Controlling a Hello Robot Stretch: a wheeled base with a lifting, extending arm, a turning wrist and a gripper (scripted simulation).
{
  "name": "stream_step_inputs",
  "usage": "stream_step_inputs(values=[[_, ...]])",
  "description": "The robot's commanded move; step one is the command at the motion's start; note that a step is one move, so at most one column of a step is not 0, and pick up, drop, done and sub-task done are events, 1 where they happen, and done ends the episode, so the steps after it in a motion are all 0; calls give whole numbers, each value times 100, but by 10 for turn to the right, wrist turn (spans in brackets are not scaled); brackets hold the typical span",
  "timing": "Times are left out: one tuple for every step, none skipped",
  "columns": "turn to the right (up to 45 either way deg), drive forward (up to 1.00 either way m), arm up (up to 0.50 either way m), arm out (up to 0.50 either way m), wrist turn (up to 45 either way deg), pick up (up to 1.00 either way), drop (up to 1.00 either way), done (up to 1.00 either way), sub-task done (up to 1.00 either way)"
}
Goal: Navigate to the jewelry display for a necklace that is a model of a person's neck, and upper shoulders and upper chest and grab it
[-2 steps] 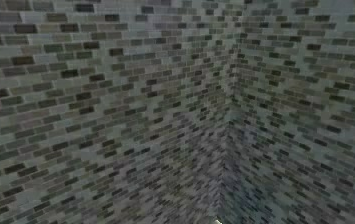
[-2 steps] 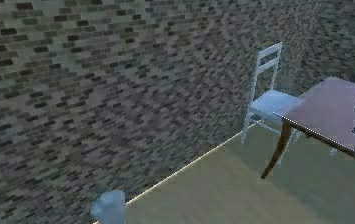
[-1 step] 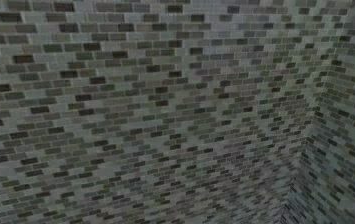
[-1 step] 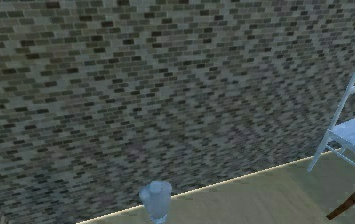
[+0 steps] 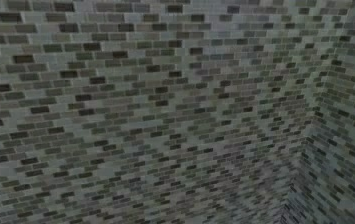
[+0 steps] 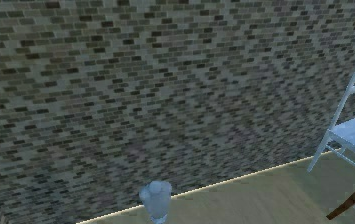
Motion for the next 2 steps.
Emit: stream_step_inputs(values=[[0, 0, 0, 46, 0, 0, 0, 0, 0], [0, 0, 0, 0, 450, 0, 0, 0, 0]])
